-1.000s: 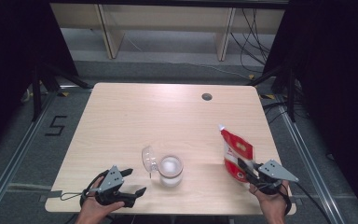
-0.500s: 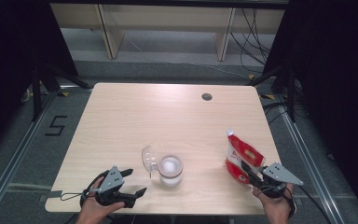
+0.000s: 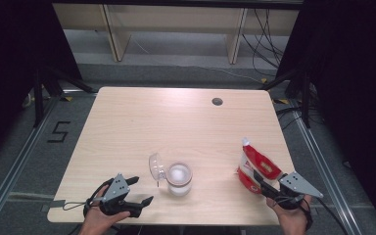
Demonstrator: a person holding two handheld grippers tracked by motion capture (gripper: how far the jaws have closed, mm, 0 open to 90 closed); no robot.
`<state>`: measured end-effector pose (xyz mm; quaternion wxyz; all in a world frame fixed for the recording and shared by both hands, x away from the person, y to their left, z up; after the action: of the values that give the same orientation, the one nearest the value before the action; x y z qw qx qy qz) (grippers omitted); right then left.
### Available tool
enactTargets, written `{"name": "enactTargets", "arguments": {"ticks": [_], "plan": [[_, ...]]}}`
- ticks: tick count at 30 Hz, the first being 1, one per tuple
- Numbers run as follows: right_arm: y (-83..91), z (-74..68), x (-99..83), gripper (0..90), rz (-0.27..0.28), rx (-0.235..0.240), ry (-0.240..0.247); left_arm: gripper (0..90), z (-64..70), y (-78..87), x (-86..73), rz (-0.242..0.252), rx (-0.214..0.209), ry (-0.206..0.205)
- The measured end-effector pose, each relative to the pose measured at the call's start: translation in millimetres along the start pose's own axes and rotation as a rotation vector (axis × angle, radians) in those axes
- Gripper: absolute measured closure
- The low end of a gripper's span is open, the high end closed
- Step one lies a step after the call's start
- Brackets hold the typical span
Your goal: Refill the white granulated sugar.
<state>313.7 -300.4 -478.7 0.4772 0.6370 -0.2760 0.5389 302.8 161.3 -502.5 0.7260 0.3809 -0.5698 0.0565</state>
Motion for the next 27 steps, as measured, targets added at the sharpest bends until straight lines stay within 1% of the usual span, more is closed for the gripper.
{"name": "enactTargets", "arguments": {"ticks": [1,3,4,5,6,7,8,9,10,11,12,13,14,15,16,18,19,20,21,22,24,26,27], "plan": [[1.5,1.4,0.7,47.8,0.005,-0.005,0.001,17.9,0.3,-0.1,0.0,0.0,-0.002,-0.001],[5.3,3.5,1.8,43.4,0.013,0.004,-0.025,17.9,0.3,-0.1,0.0,-0.003,0.0,-0.004],[7.4,5.6,1.5,42.1,0.01,-0.003,-0.022,17.9,0.1,-0.1,-0.1,-0.003,0.0,-0.003],[10.0,6.1,0.8,39.8,0.001,0.002,-0.031,17.9,0.0,-0.1,0.0,-0.001,0.001,-0.003],[12.6,6.5,0.0,38.6,-0.016,-0.008,-0.032,17.9,-0.4,0.0,0.1,-0.003,0.001,-0.009],[13.3,6.2,-0.9,37.9,-0.017,-0.012,-0.032,17.9,-0.1,0.0,0.1,-0.002,0.002,-0.006],[15.1,5.6,-1.3,37.2,-0.021,-0.004,-0.043,17.9,-0.2,0.1,0.2,-0.004,0.001,-0.009],[16.4,4.7,-1.3,36.9,-0.014,-0.002,-0.033,17.9,-0.1,0.0,0.3,-0.002,0.001,-0.008],[18.4,3.5,-0.9,36.7,-0.028,-0.002,-0.03,17.9,-0.2,0.1,0.3,-0.002,0.001,-0.009],[18.4,0.9,-2.2,35.9,-0.021,-0.016,-0.04,17.9,-0.2,0.1,0.2,-0.002,0.002,-0.007],[19.3,-0.1,-3.2,35.7,-0.027,-0.003,-0.043,17.9,0.0,0.0,0.0,-0.001,0.003,0.0],[21.0,-2.4,-4.7,34.7,-0.04,-0.009,-0.062,17.9,-0.1,0.1,0.0,-0.001,0.004,0.0],[21.3,-1.5,-4.7,33.7,-0.037,-0.005,-0.056,17.9,-0.1,0.1,0.1,-0.001,0.004,0.0],[22.8,-0.3,-4.3,33.3,-0.035,-0.025,-0.031,17.9,-0.2,0.0,0.1,-0.001,0.004,0.001],[23.6,-1.3,-4.3,33.4,-0.036,-0.039,-0.024,17.9,-0.2,0.0,0.1,-0.001,0.004,0.0],[26.3,-5.1,-3.7,32.4,-0.054,-0.051,-0.022,17.9,-0.2,-0.5,0.1,-0.003,0.004,-0.002],[28.2,-7.5,-3.6,31.5,-0.053,-0.057,-0.019,17.9,-0.7,-0.4,0.3,-0.006,0.001,-0.011],[28.4,-8.0,-4.0,30.8,-0.049,-0.06,-0.006,17.9,-0.6,-0.3,0.4,-0.006,0.003,-0.012],[29.9,-10.2,-4.8,30.4,-0.062,-0.06,-0.024,17.9,-0.2,-0.4,0.4,-0.003,0.002,-0.005],[31.1,-11.4,-5.1,30.5,-0.066,-0.062,-0.029,17.9,0.0,-0.5,0.6,-0.003,0.002,-0.003],[33.3,-11.2,-4.9,31.5,-0.068,-0.065,-0.011,17.9,-0.3,-0.5,0.8,-0.001,0.003,-0.005],[34.9,-11.2,-5.4,31.4,-0.068,-0.067,0.007,17.9,-0.7,-1.3,0.7,-0.002,-0.001,0.004],[36.4,-12.1,-6.4,31.2,-0.078,-0.067,-0.016,17.9,-0.3,-1.6,0.9,-0.001,-0.003,0.006]]}}
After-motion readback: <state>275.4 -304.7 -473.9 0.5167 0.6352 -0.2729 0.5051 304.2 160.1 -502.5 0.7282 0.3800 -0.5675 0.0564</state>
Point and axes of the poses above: each handheld gripper's, and its own axes: y roughly backward along the jaws, x roughly out of its top, z roughly to its right, the point moved 2 cm from there along -y, roughly forward along the jaws, and after that the axes turned 3 degrees about -x, right-handed, at the moved point
